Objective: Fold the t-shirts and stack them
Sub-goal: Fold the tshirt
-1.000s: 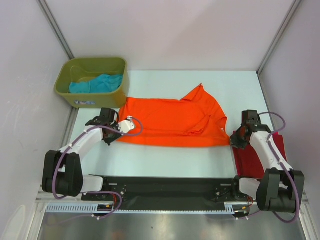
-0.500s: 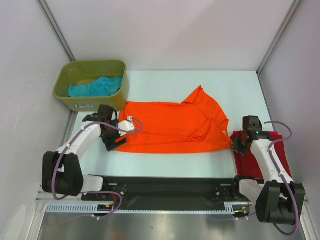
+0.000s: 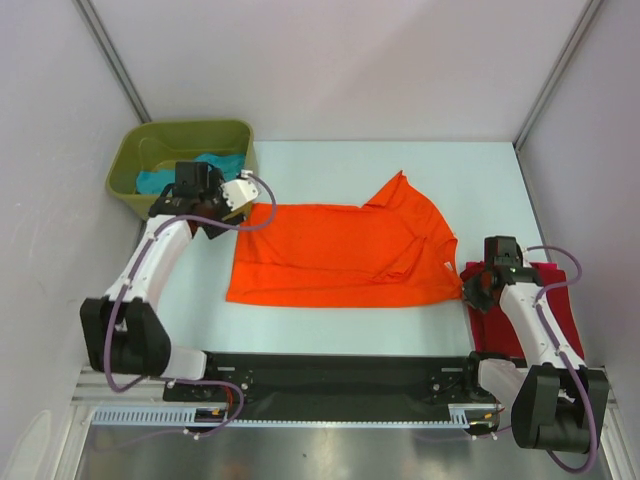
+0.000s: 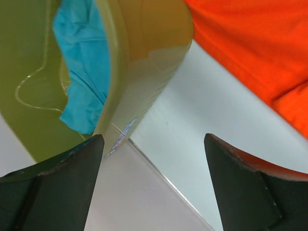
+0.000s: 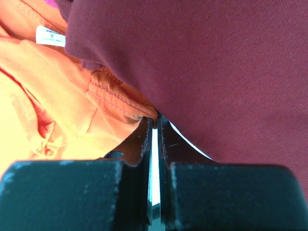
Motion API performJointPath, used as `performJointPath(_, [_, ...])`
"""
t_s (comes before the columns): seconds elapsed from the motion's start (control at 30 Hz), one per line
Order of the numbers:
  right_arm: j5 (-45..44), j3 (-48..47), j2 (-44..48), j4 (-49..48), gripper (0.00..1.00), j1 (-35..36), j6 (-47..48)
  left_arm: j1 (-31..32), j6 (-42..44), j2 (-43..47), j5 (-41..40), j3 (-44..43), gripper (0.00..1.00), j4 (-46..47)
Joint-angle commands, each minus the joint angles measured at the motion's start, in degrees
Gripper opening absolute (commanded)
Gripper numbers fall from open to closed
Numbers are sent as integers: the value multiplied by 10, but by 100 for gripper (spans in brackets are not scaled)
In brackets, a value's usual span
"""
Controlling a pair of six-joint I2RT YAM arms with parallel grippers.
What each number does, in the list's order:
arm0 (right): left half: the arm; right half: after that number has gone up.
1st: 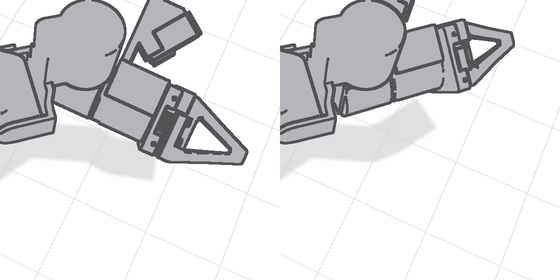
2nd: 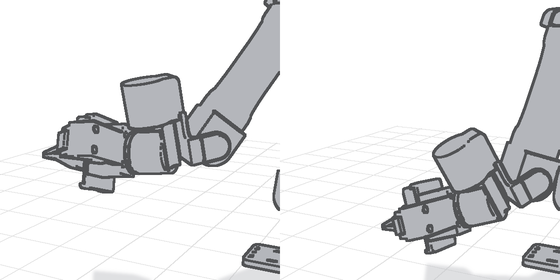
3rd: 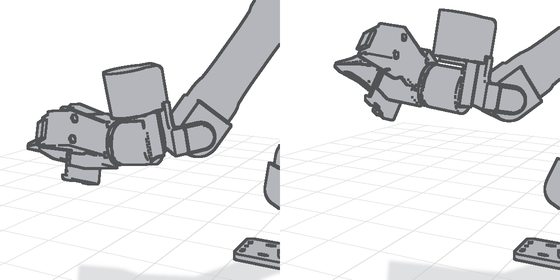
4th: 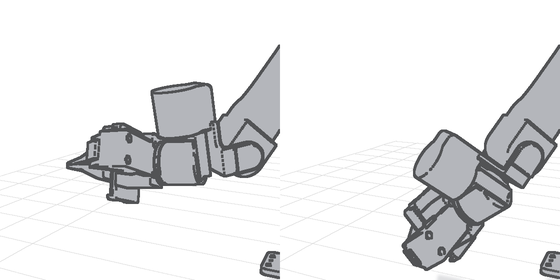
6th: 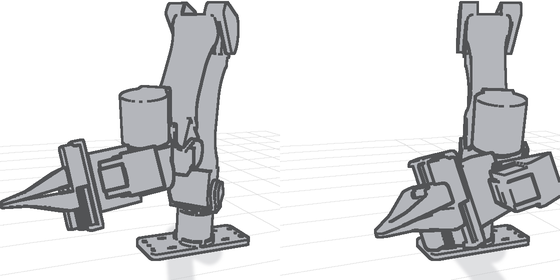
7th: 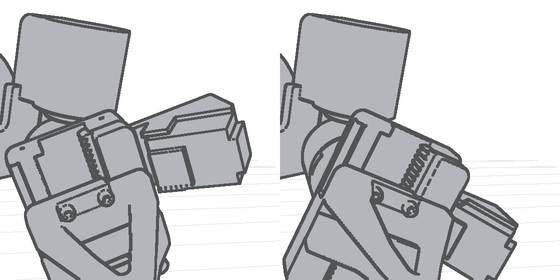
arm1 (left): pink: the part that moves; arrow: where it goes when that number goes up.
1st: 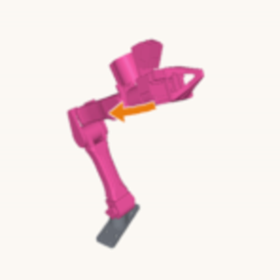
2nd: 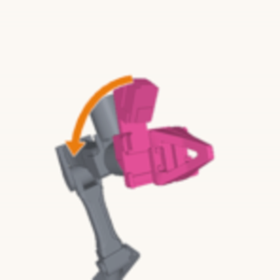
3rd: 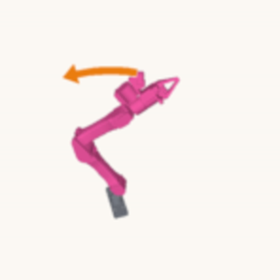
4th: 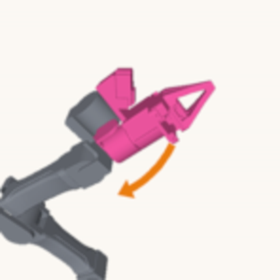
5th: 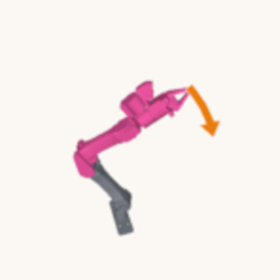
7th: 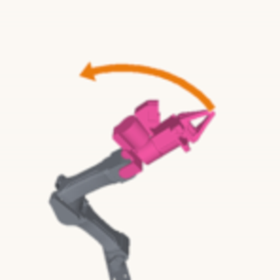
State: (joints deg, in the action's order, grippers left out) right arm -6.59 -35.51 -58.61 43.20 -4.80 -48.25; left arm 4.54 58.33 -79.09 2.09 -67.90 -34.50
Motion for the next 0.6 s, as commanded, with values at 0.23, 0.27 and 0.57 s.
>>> performJointPath(0.23, [19, 25, 11, -31, 0, -2, -10, -28, 149, -133, -62, -4, 78, 229])
performJointPath(0.27, [21, 31, 13, -30, 0, -2, -10, -28, 163, -139, -63, 9, 68, 240])
performJointPath(0.57, [18, 26, 9, -28, 0, -2, -4, -66, 223, -232, -96, -25, 66, 336])
